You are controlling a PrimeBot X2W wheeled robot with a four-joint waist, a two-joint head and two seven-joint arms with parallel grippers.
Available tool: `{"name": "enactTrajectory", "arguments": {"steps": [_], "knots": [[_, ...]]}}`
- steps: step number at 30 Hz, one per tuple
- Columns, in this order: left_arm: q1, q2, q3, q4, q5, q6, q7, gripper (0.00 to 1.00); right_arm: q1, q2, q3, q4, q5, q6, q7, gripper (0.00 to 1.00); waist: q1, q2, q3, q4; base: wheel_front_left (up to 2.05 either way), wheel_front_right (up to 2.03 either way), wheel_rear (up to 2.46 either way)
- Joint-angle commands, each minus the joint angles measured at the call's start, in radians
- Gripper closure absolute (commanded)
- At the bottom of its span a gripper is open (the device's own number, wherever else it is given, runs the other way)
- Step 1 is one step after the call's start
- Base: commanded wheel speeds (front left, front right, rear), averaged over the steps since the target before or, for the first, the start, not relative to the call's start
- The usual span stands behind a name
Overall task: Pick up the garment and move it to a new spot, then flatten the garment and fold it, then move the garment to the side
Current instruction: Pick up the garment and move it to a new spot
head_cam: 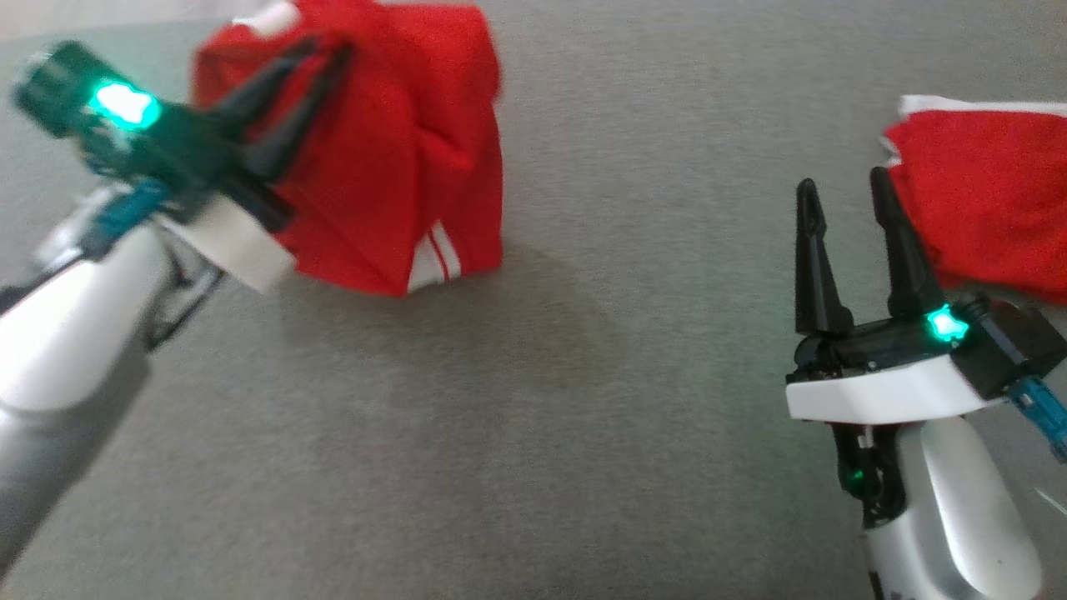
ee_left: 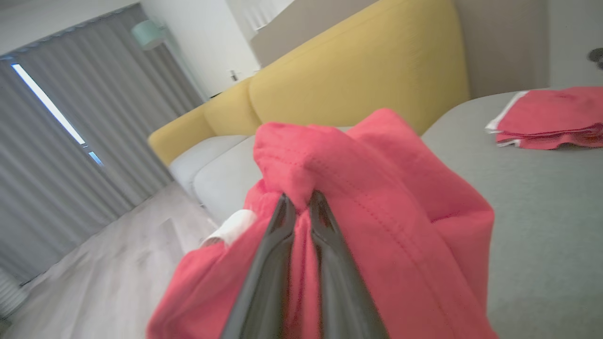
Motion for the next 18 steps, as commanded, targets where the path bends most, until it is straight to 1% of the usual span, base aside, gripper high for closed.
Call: {"name": "enactTrajectory", "arguments": {"steps": [1,5,6,7,9,10,11,12,15,18], "knots": [[-0.051,0.012,0.030,-0.048,-0.011,0.000,0.031,1.00,-0.016,0.000,0.034,-0.029,0.012,-0.001,-0.011,0.00,0.0001,-0.0001,0.002,-0.056,0.00,0.00,0.00],[-0.070,-0.046,0.001,-0.061,-0.015,0.003,0.085,1.00,-0.037,0.000,0.064,-0.036,0.033,-0.001,-0.013,0.00,0.0001,-0.0001,0.029,-0.129,0.00,0.00,0.00],[-0.086,-0.078,-0.009,-0.048,-0.014,0.006,0.096,1.00,-0.051,0.000,0.079,-0.044,0.047,-0.001,-0.013,0.00,0.0001,-0.0001,0.045,-0.170,0.00,0.00,0.00],[-0.086,-0.078,-0.009,-0.048,-0.014,0.006,0.096,1.00,-0.051,0.000,0.079,-0.044,0.047,-0.001,-0.013,0.00,0.0001,-0.0001,0.045,-0.170,0.00,0.00,0.00],[-0.100,-0.114,-0.016,-0.023,-0.019,0.006,0.095,1.00,-0.062,0.000,0.093,-0.050,0.060,-0.001,-0.013,0.00,0.0001,-0.0001,0.059,-0.209,0.00,0.00,0.00],[-0.106,-0.132,-0.018,-0.006,-0.021,0.006,0.089,0.72,-0.066,0.000,0.101,-0.052,0.066,-0.001,-0.013,0.00,0.0001,-0.0001,0.065,-0.228,0.00,0.00,0.00],[-0.113,-0.151,-0.022,0.013,-0.020,0.007,0.081,0.35,-0.069,0.000,0.104,-0.053,0.070,-0.001,-0.013,0.00,0.0001,-0.0001,0.070,-0.241,0.00,0.00,0.00],[-0.116,-0.168,-0.023,0.036,-0.022,0.009,0.075,0.00,-0.071,0.000,0.106,-0.054,0.075,-0.001,-0.013,0.00,0.0001,-0.0001,0.073,-0.254,0.00,0.00,0.00],[-0.118,-0.203,-0.033,0.105,-0.019,0.014,0.052,0.00,-0.074,0.000,0.103,-0.053,0.083,-0.001,-0.013,0.00,0.0001,-0.0001,0.077,-0.279,0.00,0.00,0.00],[-0.106,-0.222,-0.026,0.158,-0.028,0.025,0.007,0.00,-0.071,0.000,0.092,-0.051,0.084,-0.001,-0.013,0.00,0.0001,-0.0001,0.070,-0.281,0.00,0.00,0.00]]}}
